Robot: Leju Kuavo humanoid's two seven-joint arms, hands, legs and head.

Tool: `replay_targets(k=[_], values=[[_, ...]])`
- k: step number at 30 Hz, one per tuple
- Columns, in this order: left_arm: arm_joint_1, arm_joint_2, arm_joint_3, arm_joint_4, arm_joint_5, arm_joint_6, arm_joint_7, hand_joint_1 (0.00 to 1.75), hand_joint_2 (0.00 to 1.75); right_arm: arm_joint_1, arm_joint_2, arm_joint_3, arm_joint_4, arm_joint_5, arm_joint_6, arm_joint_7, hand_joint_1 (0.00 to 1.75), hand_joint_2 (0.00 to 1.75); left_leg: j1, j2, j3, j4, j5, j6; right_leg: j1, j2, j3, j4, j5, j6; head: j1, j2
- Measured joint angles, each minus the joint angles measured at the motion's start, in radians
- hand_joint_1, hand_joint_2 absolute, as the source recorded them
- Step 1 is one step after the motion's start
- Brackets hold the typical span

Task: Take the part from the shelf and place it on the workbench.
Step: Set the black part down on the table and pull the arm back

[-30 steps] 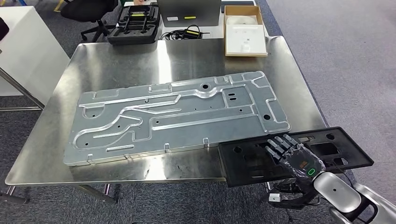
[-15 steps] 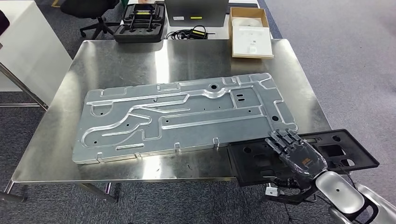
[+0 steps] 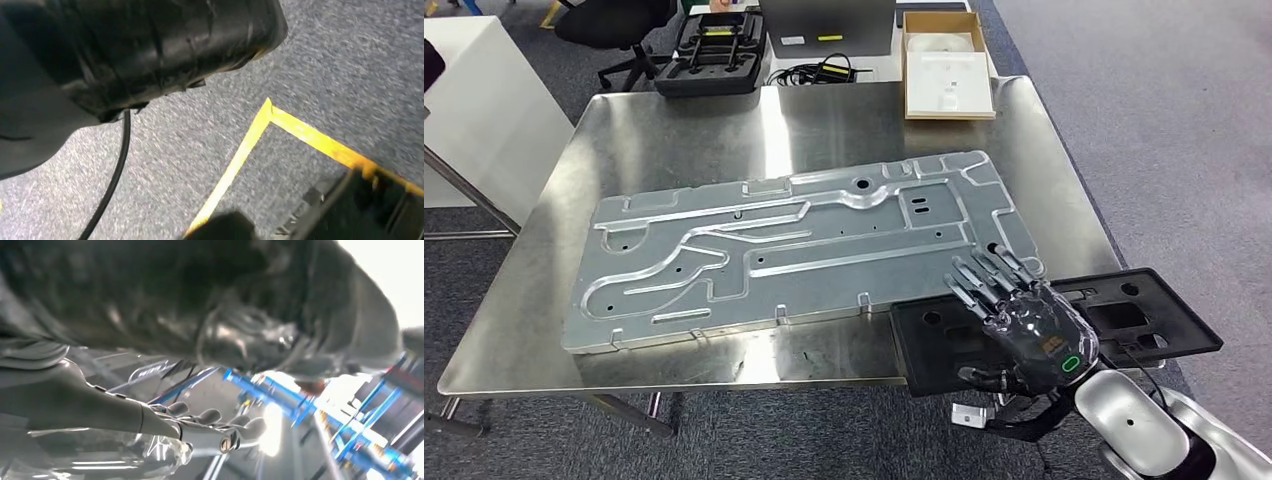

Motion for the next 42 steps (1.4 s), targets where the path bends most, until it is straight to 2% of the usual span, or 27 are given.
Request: replay_targets(k=[2,3,5,7,11,13,15,16,17,18,19,21,22,23,26,27,28,30,31,32,34,35,36,38,39,41,42], values=[[0.001,-0.001,0.000,0.000,0.004,-0.004,0.005,0.00,0.00,-0.001,0.019,0.000,-0.029,0.008,-0.005,0.005,0.00,0.00,0.002,0.000,-0.030,0.066,-0.014,-0.002,0.002,-0.001,-0.001,0.001,0.001,-0.001,0.000,0.000],[0.002,-0.001,0.000,0.000,0.005,-0.005,0.006,0.00,0.00,-0.002,0.028,0.000,-0.042,0.010,-0.007,0.007,0.00,0.00,0.002,0.000,-0.018,0.045,0.005,0.000,0.003,-0.001,-0.001,0.001,0.001,-0.001,0.000,0.000],[0.001,-0.001,0.000,0.000,0.005,-0.007,0.008,0.00,0.00,-0.003,0.039,0.000,-0.062,0.012,-0.014,0.011,0.00,0.00,0.002,0.000,0.047,-0.079,0.066,0.008,0.004,0.000,0.000,0.001,0.002,-0.001,0.000,0.000],[-0.002,-0.001,0.000,0.000,0.005,-0.011,0.012,0.00,0.00,-0.003,0.052,0.000,-0.082,0.014,-0.034,0.019,0.00,0.00,-0.002,-0.001,0.102,-0.186,0.102,0.016,0.006,0.000,-0.002,0.002,0.004,0.004,0.000,0.000],[-0.001,-0.002,0.000,0.000,0.006,-0.019,0.022,0.00,0.00,0.003,0.098,-0.003,-0.123,0.023,-0.085,0.037,0.00,0.00,-0.005,0.000,0.110,-0.224,0.122,0.034,0.004,0.001,-0.008,0.001,0.005,0.024,0.001,0.000],[-0.001,-0.001,-0.001,0.000,0.006,-0.022,0.025,0.00,0.00,0.008,0.123,-0.004,-0.140,0.037,-0.106,0.040,0.00,0.00,-0.002,0.002,0.106,-0.236,0.137,0.046,0.003,0.001,-0.024,0.049,-0.047,0.030,0.003,0.000],[-0.002,-0.001,-0.001,0.000,0.009,-0.026,0.027,0.00,0.00,0.013,0.143,-0.004,-0.149,0.049,-0.123,0.042,0.00,0.00,-0.003,0.003,0.095,-0.237,0.147,0.053,0.002,0.001,-0.057,0.157,-0.129,0.032,0.004,0.000],[-0.002,-0.001,-0.001,0.000,0.011,-0.029,0.028,0.00,0.00,0.016,0.154,-0.004,-0.151,0.053,-0.131,0.044,0.00,0.00,-0.004,0.003,0.087,-0.236,0.152,0.055,0.001,0.000,-0.070,0.208,-0.157,0.033,0.004,0.000],[-0.002,-0.001,-0.001,0.000,0.014,-0.032,0.030,0.00,0.00,0.020,0.165,-0.004,-0.152,0.054,-0.140,0.046,0.00,0.00,-0.004,0.003,0.078,-0.235,0.158,0.055,0.001,0.000,-0.070,0.234,-0.167,0.034,0.004,0.000],[-0.002,-0.001,-0.001,0.000,0.017,-0.034,0.033,0.00,0.00,0.024,0.176,-0.004,-0.154,0.052,-0.152,0.049,0.00,0.00,-0.004,0.003,0.067,-0.232,0.164,0.054,0.001,0.000,-0.054,0.227,-0.159,0.035,0.004,0.000],[-0.002,-0.001,-0.001,0.000,0.020,-0.036,0.035,0.00,0.00,0.026,0.185,-0.004,-0.156,0.048,-0.168,0.053,0.00,0.00,-0.003,0.003,0.057,-0.229,0.169,0.051,0.000,0.000,-0.020,0.183,-0.136,0.035,0.004,0.000],[-0.001,-0.001,-0.001,0.000,0.023,-0.037,0.038,0.00,0.00,0.031,0.202,-0.004,-0.159,0.036,-0.204,0.061,0.00,0.00,-0.003,0.002,0.038,-0.219,0.179,0.044,0.002,0.001,0.064,0.056,-0.096,0.034,0.003,0.000],[-0.001,-0.001,-0.001,0.000,0.024,-0.037,0.039,0.00,0.00,0.036,0.209,-0.004,-0.159,0.032,-0.220,0.065,0.00,0.00,-0.003,0.002,0.033,-0.215,0.185,0.038,0.004,0.002,0.089,0.012,-0.083,0.031,0.003,0.000],[-0.001,-0.001,-0.001,0.000,0.025,-0.037,0.039,0.00,0.00,0.039,0.217,-0.004,-0.159,0.029,-0.231,0.067,0.00,0.00,-0.003,0.001,0.030,-0.213,0.190,0.032,0.007,0.003,0.100,-0.011,-0.079,0.027,0.003,0.000],[0.000,-0.001,-0.001,0.000,0.025,-0.038,0.040,0.00,0.00,0.047,0.235,-0.004,-0.159,0.027,-0.242,0.069,0.00,0.00,-0.002,-0.001,0.023,-0.213,0.204,0.015,0.009,0.003,0.081,-0.016,-0.059,0.011,0.002,0.000],[0.001,-0.001,-0.001,0.000,0.026,-0.038,0.040,0.00,0.00,0.048,0.240,-0.004,-0.159,0.027,-0.242,0.069,0.00,0.00,-0.001,-0.001,0.015,-0.198,0.184,0.010,0.008,0.001,0.072,-0.018,-0.049,0.002,0.002,0.000],[0.001,0.000,-0.001,0.000,0.026,-0.039,0.041,0.00,0.00,0.049,0.245,-0.004,-0.159,0.027,-0.243,0.069,0.00,0.00,0.000,-0.002,0.002,-0.166,0.146,0.005,0.006,-0.001,0.061,-0.020,-0.037,-0.006,0.001,0.000],[0.002,-0.001,-0.001,0.000,0.026,-0.039,0.041,0.00,0.00,0.052,0.254,-0.004,-0.159,0.027,-0.243,0.069,0.00,0.00,0.006,0.000,-0.029,-0.051,0.040,-0.004,0.008,-0.002,0.036,-0.020,-0.016,-0.016,0.000,0.000],[0.002,-0.001,-0.001,0.000,0.026,-0.039,0.041,0.00,0.00,0.053,0.258,-0.004,-0.159,0.027,-0.243,0.069,0.00,0.00,0.008,0.000,-0.038,0.010,0.006,-0.007,0.009,-0.003,0.022,-0.019,-0.005,-0.018,0.000,0.000],[0.001,-0.001,-0.001,0.000,0.026,-0.039,0.041,0.00,0.00,0.054,0.261,-0.004,-0.159,0.027,-0.243,0.069,0.00,0.00,0.010,0.000,-0.038,0.053,-0.005,-0.009,0.010,-0.003,0.007,-0.018,0.006,-0.017,0.000,0.000],[0.001,-0.001,-0.001,0.000,0.026,-0.039,0.041,0.00,0.00,0.055,0.266,-0.004,-0.159,0.027,-0.244,0.069,0.00,0.00,0.011,0.000,0.005,0.051,0.034,-0.009,0.012,-0.003,-0.024,-0.015,0.028,-0.015,0.000,0.000],[0.000,-0.001,-0.001,0.000,0.026,-0.039,0.041,0.00,0.00,0.055,0.269,-0.004,-0.159,0.026,-0.247,0.070,0.00,0.00,0.011,0.000,0.051,0.002,0.059,-0.006,0.012,-0.002,-0.038,-0.012,0.037,-0.012,0.000,0.000],[-0.001,-0.001,-0.001,0.000,0.027,-0.039,0.042,0.00,0.00,0.057,0.272,-0.004,-0.159,0.024,-0.253,0.072,0.00,0.00,0.010,0.000,0.108,-0.069,0.065,-0.001,0.013,-0.002,-0.050,-0.010,0.046,-0.009,-0.001,0.000],[-0.006,-0.001,-0.001,0.000,0.030,-0.039,0.042,0.00,0.00,0.062,0.278,-0.004,-0.159,0.014,-0.280,0.080,0.00,0.00,0.005,-0.002,0.196,-0.200,0.048,0.008,0.013,-0.003,-0.063,-0.010,0.063,0.000,0.000,0.000],[-0.007,-0.001,-0.001,0.000,0.031,-0.039,0.042,0.00,0.00,0.068,0.281,-0.005,-0.159,0.008,-0.299,0.086,0.00,0.00,0.001,-0.002,0.214,-0.235,0.038,0.012,0.012,-0.004,-0.065,-0.012,0.073,0.006,0.000,0.000],[-0.006,-0.001,-0.001,0.000,0.037,-0.039,0.042,0.00,0.00,0.083,0.288,-0.007,-0.158,-0.007,-0.340,0.098,0.00,0.00,-0.001,0.000,0.208,-0.252,0.053,0.022,0.009,-0.004,-0.068,-0.018,0.088,0.018,0.000,0.000],[-0.005,-0.002,-0.001,0.000,0.039,-0.039,0.042,0.00,0.00,0.093,0.291,-0.010,-0.157,-0.017,-0.363,0.103,0.00,0.00,0.000,0.003,0.203,-0.257,0.065,0.029,0.008,-0.002,-0.073,-0.011,0.076,0.022,0.001,0.000]])
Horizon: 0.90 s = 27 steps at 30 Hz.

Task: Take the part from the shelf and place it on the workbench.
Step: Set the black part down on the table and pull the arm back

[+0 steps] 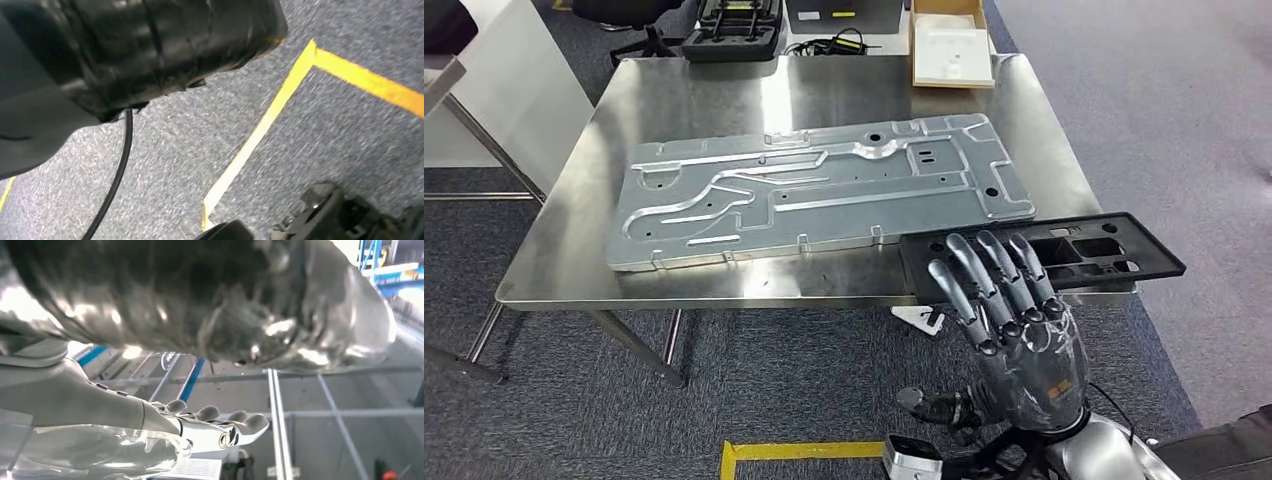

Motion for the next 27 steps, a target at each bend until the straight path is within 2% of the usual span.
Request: replay_targets(k=[1,2,3,4,5,6,7,8,9,10,11,12,14,15,16,17,19,20,21,22,23,24,25,26,27], values=[[0.001,0.000,0.000,0.000,0.003,0.000,0.000,0.00,0.00,0.010,0.003,-0.003,0.002,-0.013,-0.024,0.005,0.00,0.00,0.002,0.003,-0.008,-0.004,0.012,0.008,0.000,0.001,-0.009,0.023,-0.031,0.003,0.002,0.000],[0.001,-0.001,0.000,0.000,0.006,0.000,0.000,0.00,0.00,0.022,0.007,-0.007,0.004,-0.031,-0.052,0.012,0.00,0.00,0.003,0.005,-0.018,-0.006,0.024,0.014,0.000,0.002,-0.022,0.066,-0.079,0.004,0.004,0.000],[0.001,0.000,0.000,0.000,0.009,0.001,0.000,0.00,0.00,0.035,0.013,-0.009,0.008,-0.057,-0.088,0.020,0.00,0.00,0.001,0.006,-0.032,-0.005,0.034,0.019,0.000,0.002,-0.035,0.125,-0.133,0.005,0.006,0.000],[0.001,0.000,0.000,0.000,0.014,0.003,0.000,0.00,0.00,0.049,0.019,-0.010,0.013,-0.092,-0.127,0.026,0.00,0.00,0.000,0.006,-0.046,-0.003,0.045,0.022,0.000,0.002,-0.046,0.188,-0.174,0.006,0.008,0.000],[0.002,0.000,0.000,0.000,0.019,0.005,0.000,0.00,0.00,0.064,0.028,-0.010,0.019,-0.146,-0.174,0.030,0.00,0.00,-0.001,0.006,-0.062,-0.001,0.055,0.023,0.000,0.002,-0.048,0.238,-0.191,0.008,0.008,0.000],[0.002,0.000,0.001,0.000,0.025,0.008,-0.001,0.00,0.00,0.078,0.037,-0.011,0.025,-0.211,-0.220,0.027,0.00,0.00,-0.002,0.006,-0.078,0.003,0.065,0.022,-0.001,0.002,-0.039,0.262,-0.183,0.009,0.008,0.000],[0.003,-0.001,0.002,0.000,0.031,0.010,-0.002,0.00,0.00,0.091,0.049,-0.012,0.031,-0.285,-0.257,0.016,0.00,0.00,-0.002,0.006,-0.096,0.008,0.074,0.020,-0.001,0.002,-0.016,0.256,-0.158,0.009,0.009,0.000],[0.003,-0.003,0.003,0.000,0.037,0.013,-0.004,0.00,0.00,0.105,0.061,-0.015,0.036,-0.362,-0.287,-0.005,0.00,0.00,-0.002,0.006,-0.113,0.015,0.081,0.018,-0.001,0.001,0.024,0.217,-0.131,0.009,0.009,0.000],[0.004,-0.004,0.006,0.000,0.043,0.016,-0.005,0.00,0.00,0.122,0.076,-0.021,0.040,-0.434,-0.303,-0.040,0.00,0.00,-0.002,0.006,-0.129,0.024,0.088,0.014,-0.001,0.001,0.074,0.154,-0.123,0.007,0.009,0.000],[0.005,-0.006,0.009,0.000,0.049,0.020,-0.006,0.00,0.00,0.143,0.094,-0.031,0.046,-0.507,-0.311,-0.083,0.00,0.00,-0.002,0.006,-0.143,0.033,0.093,0.009,0.001,0.001,0.123,0.084,-0.130,0.005,0.008,0.000],[0.005,-0.007,0.012,0.000,0.053,0.024,-0.005,0.00,0.00,0.167,0.114,-0.045,0.054,-0.587,-0.314,-0.132,0.00,0.00,-0.002,0.005,-0.152,0.039,0.100,0.004,0.004,0.001,0.157,0.030,-0.141,0.002,0.008,0.000],[0.006,-0.008,0.015,0.000,0.056,0.028,-0.004,0.00,0.00,0.191,0.137,-0.060,0.067,-0.681,-0.314,-0.181,0.00,0.00,-0.003,0.005,-0.157,0.042,0.107,-0.002,0.007,0.002,0.175,-0.003,-0.154,-0.001,0.008,0.000],[0.008,-0.009,0.019,0.000,0.060,0.035,0.005,0.00,0.00,0.236,0.173,-0.088,0.113,-0.905,-0.314,-0.270,0.00,0.00,-0.001,0.003,-0.162,0.043,0.121,-0.014,0.008,0.001,0.170,-0.014,-0.144,-0.010,0.010,0.000],[0.009,-0.009,0.020,0.000,0.062,0.038,0.010,0.00,0.00,0.256,0.188,-0.100,0.143,-1.011,-0.314,-0.311,0.00,0.00,0.000,0.001,-0.169,0.050,0.113,-0.019,0.007,-0.001,0.163,-0.017,-0.135,-0.016,0.012,0.000],[0.010,-0.010,0.021,0.000,0.063,0.040,0.015,0.00,0.00,0.275,0.201,-0.111,0.172,-1.095,-0.314,-0.351,0.00,0.00,0.002,0.000,-0.179,0.071,0.086,-0.025,0.006,-0.003,0.153,-0.019,-0.124,-0.025,0.010,0.000],[0.011,-0.011,0.021,0.000,0.064,0.042,0.018,0.00,0.00,0.292,0.214,-0.121,0.199,-1.148,-0.314,-0.384,0.00,0.00,0.004,-0.001,-0.193,0.111,0.041,-0.031,0.004,-0.005,0.141,-0.020,-0.113,-0.032,0.010,0.000],[0.012,-0.014,0.022,0.000,0.066,0.045,0.022,0.00,0.00,0.317,0.238,-0.138,0.245,-1.193,-0.314,-0.423,0.00,0.00,0.008,-0.001,-0.219,0.228,-0.057,-0.040,0.007,-0.007,0.112,-0.019,-0.091,-0.040,0.006,0.000],[0.012,-0.015,0.022,0.000,0.069,0.045,0.024,0.00,0.00,0.325,0.250,-0.144,0.267,-1.209,-0.314,-0.430,0.00,0.00,0.009,-0.001,-0.223,0.280,-0.081,-0.043,0.008,-0.007,0.098,-0.018,-0.079,-0.040,0.006,0.000],[0.012,-0.017,0.024,0.000,0.073,0.045,0.027,0.00,0.00,0.333,0.260,-0.151,0.289,-1.237,-0.314,-0.439,0.00,0.00,0.010,-0.001,-0.217,0.309,-0.079,-0.045,0.010,-0.007,0.082,-0.017,-0.068,-0.040,0.006,0.000],[0.012,-0.019,0.027,0.000,0.080,0.044,0.031,0.00,0.00,0.341,0.271,-0.158,0.315,-1.284,-0.314,-0.459,0.00,0.00,0.011,-0.001,-0.195,0.307,-0.058,-0.045,0.011,-0.007,0.066,-0.016,-0.056,-0.039,0.006,0.000],[0.012,-0.020,0.031,0.000,0.088,0.040,0.035,0.00,0.00,0.348,0.281,-0.165,0.348,-1.346,-0.314,-0.488,0.00,0.00,0.011,-0.001,-0.157,0.273,-0.029,-0.042,0.012,-0.006,0.050,-0.014,-0.045,-0.037,0.006,0.000],[0.011,-0.021,0.036,0.000,0.098,0.033,0.038,0.00,0.00,0.352,0.291,-0.172,0.392,-1.417,-0.313,-0.527,0.00,0.00,0.010,-0.002,-0.103,0.211,-0.011,-0.038,0.012,-0.005,0.035,-0.013,-0.033,-0.035,0.006,0.000],[0.011,-0.021,0.040,0.000,0.109,0.025,0.040,0.00,0.00,0.352,0.301,-0.180,0.450,-1.484,-0.311,-0.571,0.00,0.00,0.008,-0.002,-0.044,0.129,-0.011,-0.032,0.014,-0.004,0.022,-0.012,-0.022,-0.032,0.006,0.000],[0.010,-0.021,0.045,0.000,0.118,0.018,0.042,0.00,0.00,0.347,0.310,-0.187,0.521,-1.542,-0.303,-0.617,0.00,0.00,0.005,-0.003,0.002,0.062,-0.020,-0.025,0.014,-0.004,0.013,-0.013,-0.010,-0.027,0.007,0.000],[0.009,-0.022,0.051,0.000,0.127,0.013,0.042,0.00,0.00,0.336,0.320,-0.196,0.605,-1.594,-0.289,-0.667,0.00,0.00,0.002,-0.004,0.029,0.014,-0.030,-0.019,0.013,-0.004,0.009,-0.015,0.001,-0.023,0.006,0.000]])
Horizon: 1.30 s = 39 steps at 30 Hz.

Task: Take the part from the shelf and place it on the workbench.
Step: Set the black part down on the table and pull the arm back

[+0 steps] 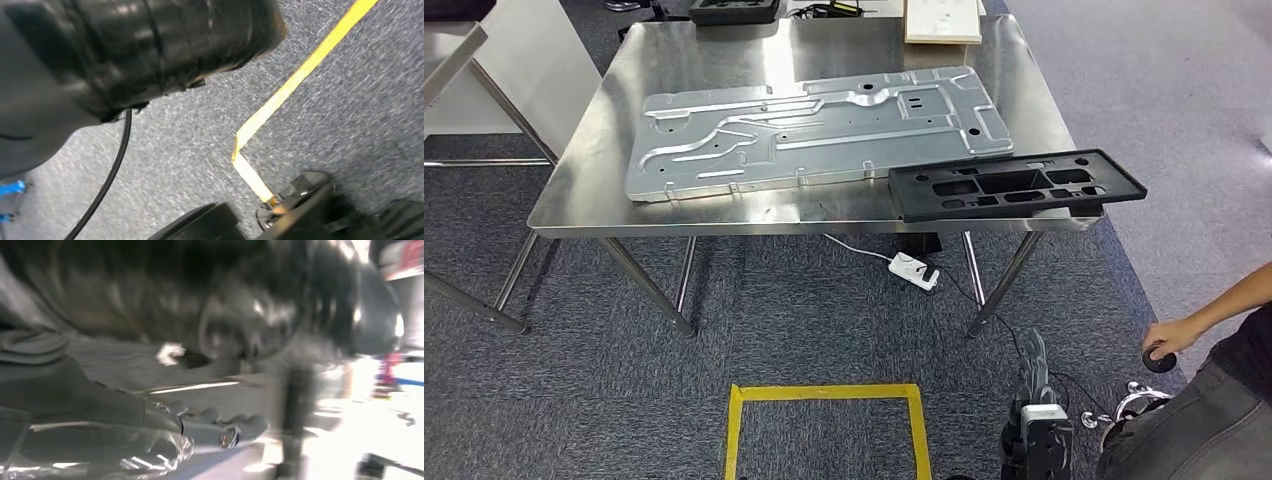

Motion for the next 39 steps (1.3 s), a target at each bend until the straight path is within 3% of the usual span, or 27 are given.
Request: replay_targets(k=[1,3,4,5,7,8,9,10,12,14,15,16,19,21,23,25,26,28,29,30,32,33,36,37,39], values=[[0.000,-0.001,0.005,0.000,0.008,-0.002,0.001,0.00,0.00,-0.019,0.010,-0.009,0.094,-0.050,0.022,-0.047,0.00,0.00,-0.004,0.000,0.008,-0.024,-0.003,0.005,-0.002,0.000,-0.003,-0.004,0.012,0.006,-0.001,0.000],[0.001,-0.006,0.015,0.000,0.022,-0.003,0.007,0.00,0.00,-0.072,0.027,-0.026,0.298,-0.136,0.081,-0.110,0.00,0.00,-0.004,0.005,-0.005,-0.035,0.021,0.021,-0.003,0.004,-0.008,-0.010,0.021,0.017,-0.003,0.000],[0.000,-0.008,0.019,0.000,0.027,-0.003,0.011,0.00,0.00,-0.102,0.034,-0.033,0.399,-0.168,0.112,-0.118,0.00,0.00,-0.002,0.008,-0.011,-0.042,0.035,0.030,-0.003,0.006,-0.015,0.003,0.001,0.021,-0.002,0.000],[0.000,-0.010,0.021,0.000,0.032,-0.001,0.014,0.00,0.00,-0.129,0.042,-0.040,0.494,-0.196,0.142,-0.113,0.00,0.00,-0.001,0.011,-0.022,-0.047,0.050,0.040,-0.003,0.008,-0.026,0.034,-0.039,0.025,0.000,0.000],[-0.001,-0.011,0.028,0.000,0.039,0.002,0.020,0.00,0.00,-0.170,0.058,-0.058,0.658,-0.244,0.198,-0.081,0.00,0.00,-0.003,0.013,-0.052,-0.043,0.074,0.051,-0.008,0.008,-0.052,0.149,-0.144,0.030,0.004,0.000],[0.000,-0.012,0.031,0.000,0.041,0.004,0.022,0.00,0.00,-0.185,0.067,-0.069,0.728,-0.262,0.220,-0.057,0.00,0.00,-0.004,0.013,-0.071,-0.038,0.085,0.052,-0.010,0.008,-0.060,0.210,-0.174,0.033,0.005,0.000],[0.002,-0.013,0.035,0.000,0.044,0.005,0.025,0.00,0.00,-0.197,0.076,-0.079,0.791,-0.272,0.237,-0.029,0.00,0.00,-0.005,0.014,-0.091,-0.032,0.096,0.051,-0.013,0.008,-0.058,0.253,-0.179,0.036,0.005,0.000],[0.003,-0.014,0.037,0.000,0.047,0.006,0.028,0.00,0.00,-0.207,0.084,-0.086,0.847,-0.272,0.245,0.003,0.00,0.00,-0.004,0.014,-0.112,-0.024,0.105,0.049,-0.016,0.008,-0.044,0.268,-0.161,0.040,0.005,0.000],[0.003,-0.017,0.039,0.000,0.051,0.008,0.033,0.00,0.00,-0.226,0.101,-0.091,0.942,-0.258,0.259,0.074,0.00,0.00,-0.001,0.015,-0.155,-0.002,0.121,0.040,-0.024,0.007,0.031,0.205,-0.114,0.048,0.005,0.000],[0.004,-0.019,0.041,0.000,0.055,0.010,0.037,0.00,0.00,-0.242,0.116,-0.091,1.009,-0.244,0.275,0.148,0.00,0.00,0.000,0.016,-0.191,0.025,0.132,0.028,-0.024,0.009,0.127,0.075,-0.132,0.050,0.005,0.000],[0.004,-0.020,0.042,0.000,0.056,0.012,0.038,0.00,0.00,-0.248,0.121,-0.091,1.030,-0.240,0.282,0.176,0.00,0.00,0.000,0.016,-0.201,0.034,0.135,0.024,-0.022,0.011,0.157,0.031,-0.151,0.047,0.004,0.000],[0.005,-0.021,0.043,0.000,0.057,0.013,0.039,0.00,0.00,-0.251,0.124,-0.091,1.042,-0.238,0.286,0.194,0.00,0.00,0.000,0.017,-0.206,0.039,0.137,0.021,-0.019,0.012,0.170,0.008,-0.166,0.044,0.003,0.000],[0.005,-0.022,0.044,0.000,0.058,0.014,0.040,0.00,0.00,-0.253,0.126,-0.091,1.050,-0.237,0.288,0.204,0.00,0.00,0.000,0.018,-0.207,0.040,0.140,0.019,-0.018,0.013,0.167,0.009,-0.166,0.041,0.001,0.000],[0.005,-0.023,0.045,0.000,0.060,0.015,0.041,0.00,0.00,-0.256,0.136,-0.091,1.082,-0.233,0.292,0.249,0.00,0.00,0.001,0.017,-0.209,0.039,0.151,0.010,-0.018,0.013,0.157,0.010,-0.159,0.033,0.004,0.000],[0.006,-0.027,0.047,0.000,0.057,0.011,0.045,0.00,0.00,-0.263,0.154,-0.091,1.146,-0.227,0.304,0.335,0.00,0.00,0.007,0.013,-0.235,0.112,0.072,-0.008,-0.018,0.009,0.124,0.009,-0.127,0.009,0.004,0.000],[0.007,-0.031,0.047,0.000,0.046,0.000,0.048,0.00,0.00,-0.269,0.164,-0.091,1.190,-0.224,0.318,0.385,0.00,0.00,0.013,0.010,-0.263,0.245,-0.044,-0.022,-0.015,0.004,0.085,0.008,-0.090,-0.008,0.001,0.000],[0.006,-0.032,0.047,0.000,0.038,-0.004,0.050,0.00,0.00,-0.271,0.164,-0.091,1.200,-0.224,0.322,0.391,0.00,0.00,0.013,0.010,-0.261,0.290,-0.055,-0.023,-0.013,0.004,0.069,0.009,-0.078,-0.008,0.001,0.000],[0.005,-0.034,0.046,0.000,0.016,-0.011,0.062,0.00,0.00,-0.274,0.167,-0.091,1.215,-0.223,0.328,0.398,0.00,0.00,0.014,0.011,-0.222,0.300,-0.012,-0.021,-0.009,0.001,0.035,0.011,-0.056,-0.007,0.001,0.000],[0.004,-0.036,0.046,0.000,0.004,-0.013,0.069,0.00,0.00,-0.274,0.168,-0.090,1.221,-0.222,0.333,0.401,0.00,0.00,0.013,0.015,-0.180,0.260,0.016,-0.018,-0.008,-0.002,0.019,0.012,-0.045,-0.005,0.001,0.000],[0.002,-0.037,0.044,0.000,-0.008,-0.014,0.075,0.00,0.00,-0.274,0.169,-0.090,1.225,-0.219,0.338,0.405,0.00,0.00,0.012,0.027,-0.123,0.194,0.021,-0.014,-0.007,-0.005,0.005,0.014,-0.034,-0.002,0.001,0.000],[-0.005,-0.041,0.042,0.000,-0.021,-0.015,0.080,0.00,0.00,-0.272,0.171,-0.087,1.234,-0.210,0.347,0.413,0.00,0.00,0.003,0.047,-0.019,0.045,-0.010,-0.001,-0.006,-0.017,-0.007,0.015,-0.016,0.008,0.002,0.000],[-0.009,-0.043,0.041,0.000,-0.024,-0.014,0.080,0.00,0.00,-0.272,0.172,-0.086,1.239,-0.206,0.350,0.416,0.00,0.00,-0.002,0.050,0.008,-0.002,-0.029,0.008,-0.007,-0.024,-0.007,0.013,-0.009,0.015,0.001,0.000],[-0.008,-0.046,0.036,0.000,-0.028,-0.014,0.082,0.00,0.00,-0.276,0.175,-0.079,1.253,-0.198,0.353,0.422,0.00,0.00,-0.006,0.034,0.008,-0.031,-0.012,0.033,-0.014,-0.037,-0.007,0.016,-0.003,0.033,0.000,0.000],[-0.005,-0.046,0.035,0.000,-0.030,-0.013,0.083,0.00,0.00,-0.277,0.176,-0.076,1.256,-0.193,0.354,0.427,0.00,0.00,-0.005,0.029,0.003,-0.035,-0.001,0.041,-0.016,-0.032,-0.016,0.041,-0.025,0.037,0.001,0.000],[-0.001,-0.048,0.034,0.000,-0.036,-0.013,0.085,0.00,0.00,-0.277,0.177,-0.068,1.263,-0.174,0.355,0.442,0.00,0.00,-0.007,0.020,-0.011,-0.036,0.016,0.052,-0.017,-0.013,-0.053,0.148,-0.109,0.041,0.003,0.000]])
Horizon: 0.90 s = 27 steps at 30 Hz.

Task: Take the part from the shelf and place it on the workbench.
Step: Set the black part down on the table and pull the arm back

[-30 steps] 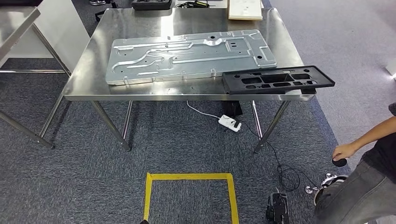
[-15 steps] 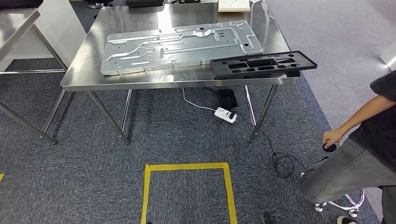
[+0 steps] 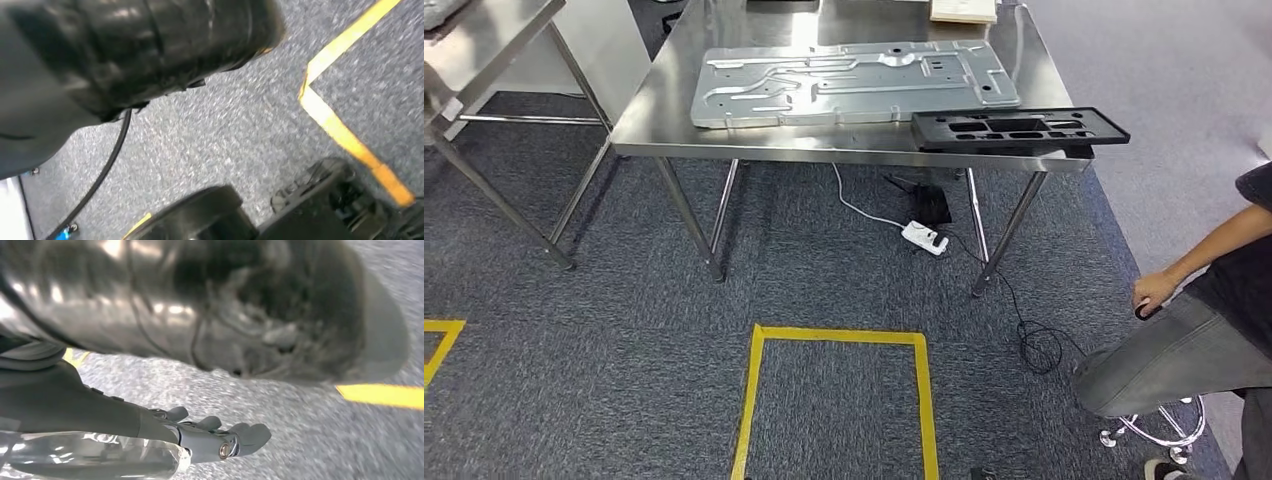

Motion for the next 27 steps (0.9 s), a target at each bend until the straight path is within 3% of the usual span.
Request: replay_targets(k=[2,3,4,7,9,11,13,16,18,19,20,21,23,25,27], values=[[0.001,-0.004,-0.004,0.000,-0.005,0.000,0.004,0.00,0.00,0.001,0.001,0.010,0.006,0.024,0.002,0.021,0.00,0.00,-0.002,-0.014,-0.018,0.005,0.012,0.004,0.000,0.008,-0.032,0.118,-0.068,0.001,0.000,0.000],[0.002,-0.005,-0.006,0.000,-0.006,0.000,0.006,0.00,0.00,0.001,0.001,0.016,0.008,0.035,0.003,0.030,0.00,0.00,-0.003,-0.023,-0.026,0.008,0.017,0.004,0.000,0.010,-0.026,0.136,-0.075,0.000,0.000,0.000],[0.003,-0.006,-0.008,0.000,-0.007,-0.001,0.008,0.00,0.00,0.001,0.001,0.023,0.010,0.046,0.004,0.038,0.00,0.00,-0.003,-0.033,-0.033,0.013,0.021,0.003,0.000,0.013,-0.001,0.115,-0.064,-0.001,0.000,0.000],[0.003,-0.008,-0.014,0.000,-0.007,0.000,0.011,0.00,0.00,0.000,0.001,0.040,0.014,0.074,0.005,0.053,0.00,0.00,-0.003,-0.060,-0.057,0.038,0.024,-0.004,-0.001,0.054,0.126,-0.071,-0.007,-0.010,0.000,0.000],[0.001,-0.009,-0.018,0.000,-0.008,0.001,0.013,0.00,0.00,0.000,0.001,0.054,0.017,0.099,0.006,0.060,0.00,0.00,-0.001,-0.075,-0.074,0.052,0.025,-0.013,0.001,0.075,0.155,-0.129,-0.004,-0.016,-0.001,0.000],[0.002,-0.010,-0.022,0.000,-0.009,0.001,0.014,0.00,0.00,-0.001,0.002,0.072,0.019,0.130,0.012,0.066,0.00,0.00,0.002,-0.090,-0.085,0.056,0.028,-0.025,0.003,0.061,0.155,-0.134,-0.001,-0.024,-0.001,0.000],[0.004,-0.010,-0.024,0.000,-0.011,0.002,0.016,0.00,0.00,-0.003,0.002,0.093,0.020,0.162,0.019,0.068,0.00,0.00,0.003,-0.076,-0.101,0.084,0.010,-0.036,0.000,0.043,0.156,-0.143,0.006,-0.037,-0.003,0.000],[0.002,-0.010,-0.025,0.000,-0.016,0.003,0.018,0.00,0.00,-0.005,0.002,0.127,0.020,0.186,0.023,0.068,0.00,0.00,0.010,-0.035,-0.182,0.252,-0.075,-0.055,0.001,0.010,0.155,-0.147,0.010,-0.047,-0.008,0.000],[0.004,-0.010,-0.026,0.000,-0.017,0.003,0.018,0.00,0.00,-0.004,0.002,0.146,0.022,0.187,0.023,0.069,0.00,0.00,0.017,-0.028,-0.222,0.336,-0.097,-0.064,0.003,-0.014,0.152,-0.146,0.010,-0.047,-0.008,0.000],[0.005,-0.010,-0.026,0.000,-0.017,0.003,0.019,0.00,0.00,-0.004,0.002,0.153,0.022,0.187,0.023,0.069,0.00,0.00,0.019,-0.025,-0.216,0.325,-0.081,-0.066,0.003,-0.025,0.152,-0.146,0.010,-0.046,-0.008,0.000],[0.006,-0.010,-0.026,0.000,-0.018,0.003,0.019,0.00,0.00,-0.005,0.002,0.161,0.023,0.187,0.023,0.069,0.00,0.00,0.021,-0.018,-0.188,0.274,-0.050,-0.066,0.003,-0.036,0.153,-0.146,0.010,-0.046,-0.008,0.000],[0.006,-0.010,-0.026,0.000,-0.018,0.003,0.019,0.00,0.00,-0.006,0.002,0.168,0.023,0.188,0.023,0.069,0.00,0.00,0.022,-0.002,-0.149,0.201,-0.016,-0.065,0.003,-0.046,0.154,-0.146,0.010,-0.045,-0.008,0.000],[0.003,-0.010,-0.027,0.000,-0.018,0.003,0.019,0.00,0.00,-0.008,0.002,0.180,0.023,0.188,0.023,0.069,0.00,0.00,0.015,0.034,-0.088,0.080,0.023,-0.057,0.007,-0.063,0.156,-0.145,0.009,-0.036,-0.007,0.000],[0.002,-0.010,-0.027,0.000,-0.018,0.003,0.019,0.00,0.00,-0.010,0.002,0.188,0.023,0.188,0.023,0.069,0.00,0.00,0.007,0.041,-0.081,0.050,0.025,-0.046,0.010,-0.077,0.157,-0.145,0.010,-0.024,-0.004,0.000],[0.005,-0.010,-0.028,0.000,-0.018,0.003,0.019,0.00,0.00,-0.011,0.002,0.196,0.023,0.189,0.023,0.069,0.00,0.00,0.007,0.021,-0.082,0.045,0.033,-0.033,0.007,-0.080,0.157,-0.141,0.005,-0.012,-0.003,0.000]])
